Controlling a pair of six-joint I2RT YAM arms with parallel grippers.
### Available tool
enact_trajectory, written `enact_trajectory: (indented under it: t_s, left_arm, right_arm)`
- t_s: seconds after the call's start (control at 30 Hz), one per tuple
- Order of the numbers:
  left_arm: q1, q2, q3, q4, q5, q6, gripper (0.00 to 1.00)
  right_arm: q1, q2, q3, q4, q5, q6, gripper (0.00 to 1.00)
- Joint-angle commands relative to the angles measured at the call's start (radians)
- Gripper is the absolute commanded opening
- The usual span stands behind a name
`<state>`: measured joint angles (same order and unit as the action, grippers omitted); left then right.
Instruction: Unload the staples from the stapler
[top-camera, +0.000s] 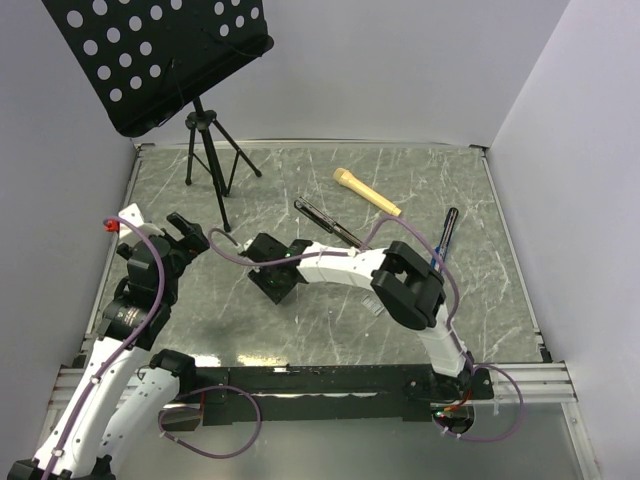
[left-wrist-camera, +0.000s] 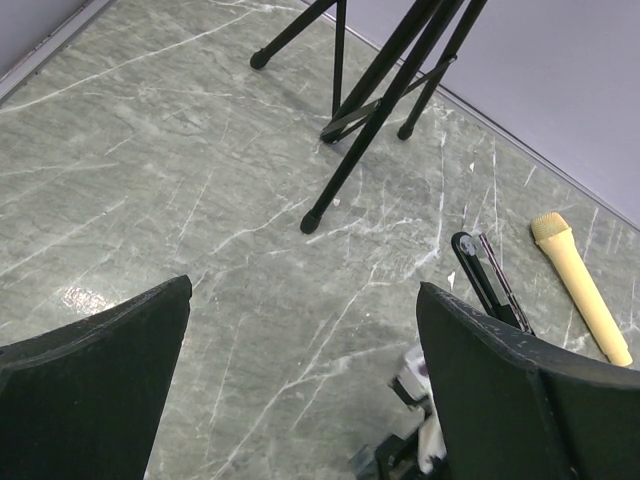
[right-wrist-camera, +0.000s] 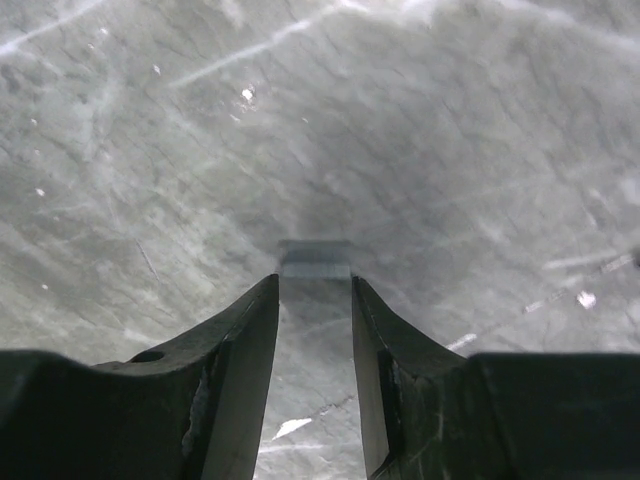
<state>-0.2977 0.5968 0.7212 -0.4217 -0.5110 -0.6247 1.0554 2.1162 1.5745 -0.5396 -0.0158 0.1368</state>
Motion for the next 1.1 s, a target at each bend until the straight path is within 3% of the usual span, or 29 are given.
enact_trajectory:
  t_s: [0.0, 0.17, 0.27, 0.5, 0.63, 1.07]
  left_arm:
    - [0.003, -0.009, -0.005, 0.043, 0.005, 0.000, 0.98]
    - [0.003, -0.014, -0.006, 0.044, 0.008, -0.001, 0.98]
    - [0.003, -0.015, -0.005, 0.041, 0.005, -0.003, 0.98]
    - [0.003, -0.080, 0.008, 0.015, -0.076, -0.018, 0.98]
    - [0.003, -0.137, -0.008, 0.046, -0.049, -0.007, 0.98]
    - [0.003, -0.129, -0.011, 0.049, -0.057, -0.006, 0.97]
  right_arm:
    - [-0.001, -0.151, -0.085, 0.033, 0.072, 0.035, 0.41]
    - [-0.023, -0.280, -0.217, 0.061, 0.091, 0.032, 0.40]
    - [-0.026, -0.298, -0.237, 0.064, 0.062, 0.012, 0.44]
    - [-0.025, -0.202, -0.113, 0.052, 0.039, 0.038, 0.57]
    - [-0.025, -0.151, -0.071, 0.079, 0.027, 0.041, 0.65]
    - [-0.015, -0.027, 0.005, 0.095, -0.006, 0.043, 0.63]
